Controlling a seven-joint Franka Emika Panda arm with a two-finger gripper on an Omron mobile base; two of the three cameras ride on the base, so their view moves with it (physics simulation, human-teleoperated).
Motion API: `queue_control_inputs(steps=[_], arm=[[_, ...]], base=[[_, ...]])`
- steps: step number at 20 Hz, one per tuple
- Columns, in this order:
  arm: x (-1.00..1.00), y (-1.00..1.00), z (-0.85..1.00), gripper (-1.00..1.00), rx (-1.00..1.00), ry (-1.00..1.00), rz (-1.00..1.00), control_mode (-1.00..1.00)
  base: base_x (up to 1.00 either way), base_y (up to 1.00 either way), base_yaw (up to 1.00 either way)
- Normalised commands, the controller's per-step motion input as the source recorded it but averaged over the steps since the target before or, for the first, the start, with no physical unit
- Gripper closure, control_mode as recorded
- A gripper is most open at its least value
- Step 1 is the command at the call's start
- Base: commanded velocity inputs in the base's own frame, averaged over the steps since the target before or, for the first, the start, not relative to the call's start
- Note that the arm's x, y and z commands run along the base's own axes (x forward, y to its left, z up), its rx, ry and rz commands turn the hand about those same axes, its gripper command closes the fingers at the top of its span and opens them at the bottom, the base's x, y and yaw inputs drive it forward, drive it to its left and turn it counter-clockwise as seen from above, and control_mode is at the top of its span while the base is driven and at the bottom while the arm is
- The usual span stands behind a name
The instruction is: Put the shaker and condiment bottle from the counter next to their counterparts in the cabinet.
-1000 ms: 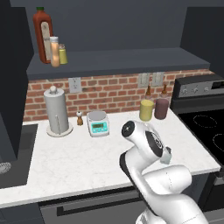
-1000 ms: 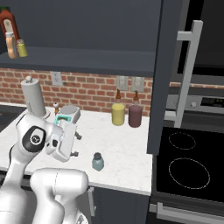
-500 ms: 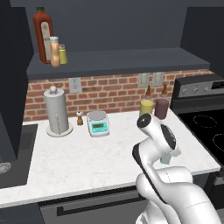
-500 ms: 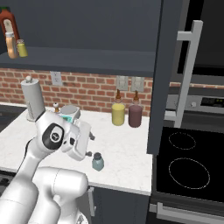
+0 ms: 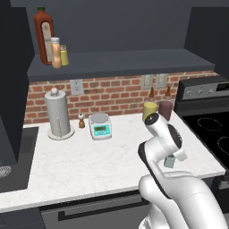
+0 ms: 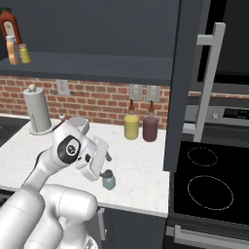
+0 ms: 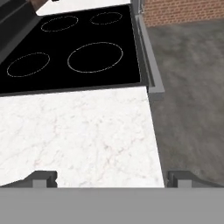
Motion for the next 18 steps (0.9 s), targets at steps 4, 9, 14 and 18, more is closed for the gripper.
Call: queue_control_inputs(steps=[4, 9, 14, 18], arm=[[0.00, 0.00, -0.55, -1.00, 0.00, 0.03, -0.07, -1.00], [0.00, 0.00, -0.42, -1.00, 0.00, 0.01, -0.07, -1.00], [0.00, 0.00, -0.46, -1.00, 0.00, 0.00, -0.05, -1.00], [0.00, 0.00, -0.41, -1.00, 0.00, 0.00, -0.01, -1.00]], base=[[0.00, 0.00, 0.00], [0.00, 0.00, 0.00], [0.00, 0.00, 0.00], [0.00, 0.00, 0.00]])
